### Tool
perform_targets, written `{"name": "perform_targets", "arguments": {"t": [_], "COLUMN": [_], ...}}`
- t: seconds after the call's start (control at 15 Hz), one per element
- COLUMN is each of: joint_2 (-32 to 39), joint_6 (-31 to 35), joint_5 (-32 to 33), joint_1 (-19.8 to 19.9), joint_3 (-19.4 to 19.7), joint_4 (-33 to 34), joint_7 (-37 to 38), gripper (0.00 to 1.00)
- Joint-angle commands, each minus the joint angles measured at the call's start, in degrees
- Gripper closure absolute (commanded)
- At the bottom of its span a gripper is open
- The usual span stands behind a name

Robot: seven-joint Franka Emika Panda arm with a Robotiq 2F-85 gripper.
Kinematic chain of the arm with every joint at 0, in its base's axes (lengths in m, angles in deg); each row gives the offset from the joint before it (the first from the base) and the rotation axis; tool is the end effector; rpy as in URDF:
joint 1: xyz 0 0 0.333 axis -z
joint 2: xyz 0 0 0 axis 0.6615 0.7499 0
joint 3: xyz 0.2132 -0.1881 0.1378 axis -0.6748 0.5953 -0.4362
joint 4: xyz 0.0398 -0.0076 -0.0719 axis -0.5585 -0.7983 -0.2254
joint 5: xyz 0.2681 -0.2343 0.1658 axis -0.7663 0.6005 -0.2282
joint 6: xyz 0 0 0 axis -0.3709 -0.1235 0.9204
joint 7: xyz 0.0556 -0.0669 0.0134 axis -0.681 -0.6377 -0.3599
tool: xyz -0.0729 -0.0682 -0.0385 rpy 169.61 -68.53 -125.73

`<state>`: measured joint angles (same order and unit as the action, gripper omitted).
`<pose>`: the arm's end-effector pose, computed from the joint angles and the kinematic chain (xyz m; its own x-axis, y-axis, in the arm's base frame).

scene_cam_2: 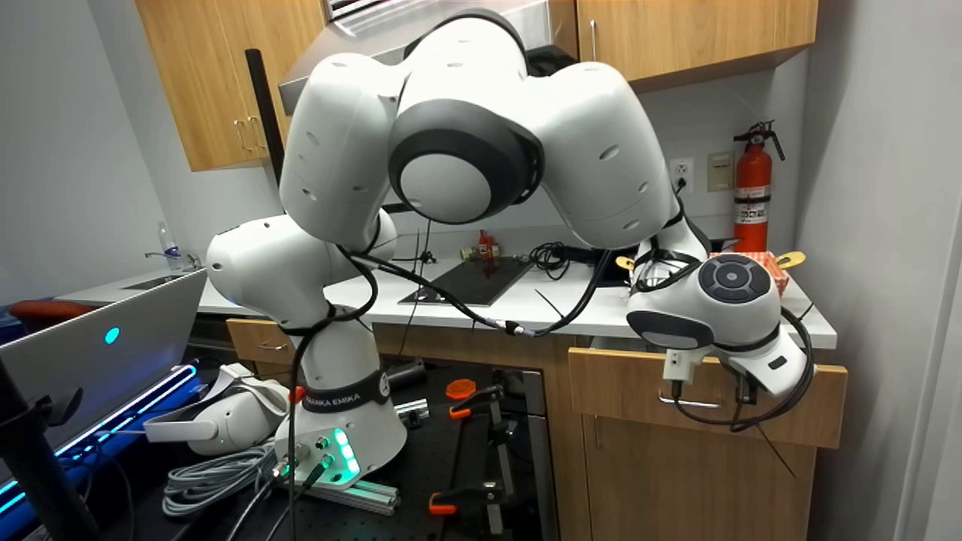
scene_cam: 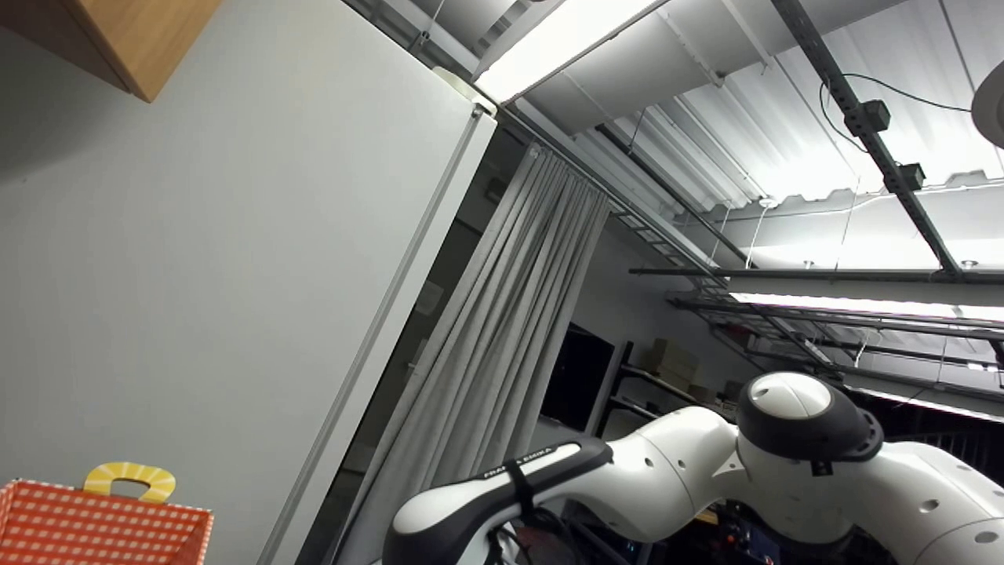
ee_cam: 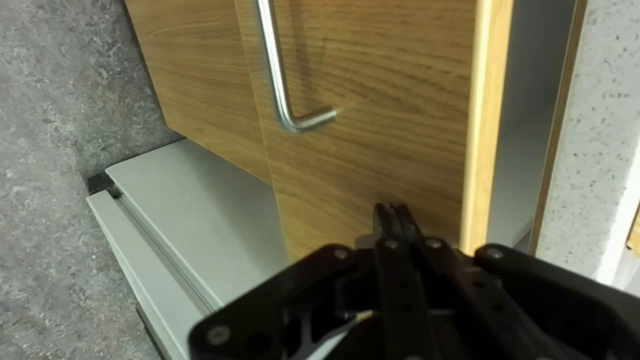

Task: Close the drawer

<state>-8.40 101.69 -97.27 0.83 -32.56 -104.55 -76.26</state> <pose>0.6036 0.0237 0.1181 0.8506 -0.5198 0.0793 -0.3546 -0.6785 -0.6434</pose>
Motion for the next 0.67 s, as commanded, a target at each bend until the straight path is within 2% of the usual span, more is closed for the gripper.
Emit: {"name": "perform_targets", "arguments": {"t": [0.0,0.27,0.6], "joint_2": [6.6,8.7,4.2], "joint_6": [-0.4,-1.8,-4.0], "joint_5": [1.5,2.7,2.5], "joint_1": [-1.7,-4.3,-6.0], "joint_3": [-1.9,-1.4,2.2], "joint_4": [4.4,6.9,5.0], "joint_7": [-1.8,-2.0,-1.0], "gripper": [1.0,1.0,1.0]}}
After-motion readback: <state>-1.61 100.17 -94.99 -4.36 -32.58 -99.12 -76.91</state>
